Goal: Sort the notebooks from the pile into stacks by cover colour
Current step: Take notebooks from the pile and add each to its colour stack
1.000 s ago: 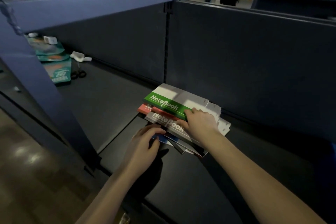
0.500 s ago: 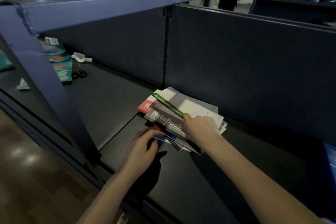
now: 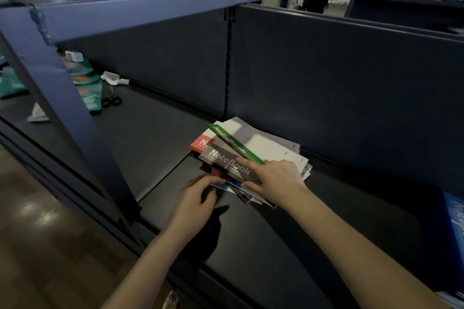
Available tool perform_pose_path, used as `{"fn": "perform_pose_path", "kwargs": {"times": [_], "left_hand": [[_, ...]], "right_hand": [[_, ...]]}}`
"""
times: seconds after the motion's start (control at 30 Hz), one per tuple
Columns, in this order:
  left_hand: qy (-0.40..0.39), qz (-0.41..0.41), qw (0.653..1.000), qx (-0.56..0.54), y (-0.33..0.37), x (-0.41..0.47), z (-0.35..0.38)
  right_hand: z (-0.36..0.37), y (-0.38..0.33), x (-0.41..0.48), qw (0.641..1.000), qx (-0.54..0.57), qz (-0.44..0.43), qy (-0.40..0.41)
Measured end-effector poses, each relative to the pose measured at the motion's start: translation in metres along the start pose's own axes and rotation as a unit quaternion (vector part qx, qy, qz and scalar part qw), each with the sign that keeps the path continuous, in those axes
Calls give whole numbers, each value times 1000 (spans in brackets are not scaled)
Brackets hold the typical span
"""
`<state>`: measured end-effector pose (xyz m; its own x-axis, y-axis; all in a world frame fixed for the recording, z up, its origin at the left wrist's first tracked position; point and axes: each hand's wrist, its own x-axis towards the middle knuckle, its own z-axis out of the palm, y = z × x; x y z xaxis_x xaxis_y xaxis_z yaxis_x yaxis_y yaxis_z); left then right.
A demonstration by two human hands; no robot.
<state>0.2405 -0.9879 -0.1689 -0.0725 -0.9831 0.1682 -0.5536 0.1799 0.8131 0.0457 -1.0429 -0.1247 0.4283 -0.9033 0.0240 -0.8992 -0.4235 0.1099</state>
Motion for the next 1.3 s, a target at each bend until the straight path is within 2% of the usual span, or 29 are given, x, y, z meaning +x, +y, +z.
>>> {"fn": "perform_pose_path", "kwargs": {"times": [0.27, 0.4, 0.63, 0.83, 0.97, 1.1, 1.2, 1.3], "left_hand": [[-6, -11, 1000, -8, 9, -6, 4], [6, -11, 1000, -28, 11, -9, 2], [15, -35, 996, -83, 8, -18, -1], [40, -35, 987, -154, 21, -19, 2], [39, -58, 970, -232, 28, -16, 13], [24, -75, 940, -332, 44, -6, 27], [68, -82, 931, -349, 51, 1, 42], [129, -118, 931, -321, 52, 4, 53]], "right_hand": [[-7, -1, -2, 1000, -8, 7, -21], [1, -1, 0, 1000, -19, 0, -1], [-6, 15, -13, 997, 54, 48, 29], [11, 12, -30, 995, 32, 67, 72], [15, 11, -34, 985, 90, 96, 110], [19, -4, -51, 977, 168, 31, 128], [27, -22, -67, 953, 252, 15, 166], [28, -38, -83, 947, 256, -3, 193]]}}
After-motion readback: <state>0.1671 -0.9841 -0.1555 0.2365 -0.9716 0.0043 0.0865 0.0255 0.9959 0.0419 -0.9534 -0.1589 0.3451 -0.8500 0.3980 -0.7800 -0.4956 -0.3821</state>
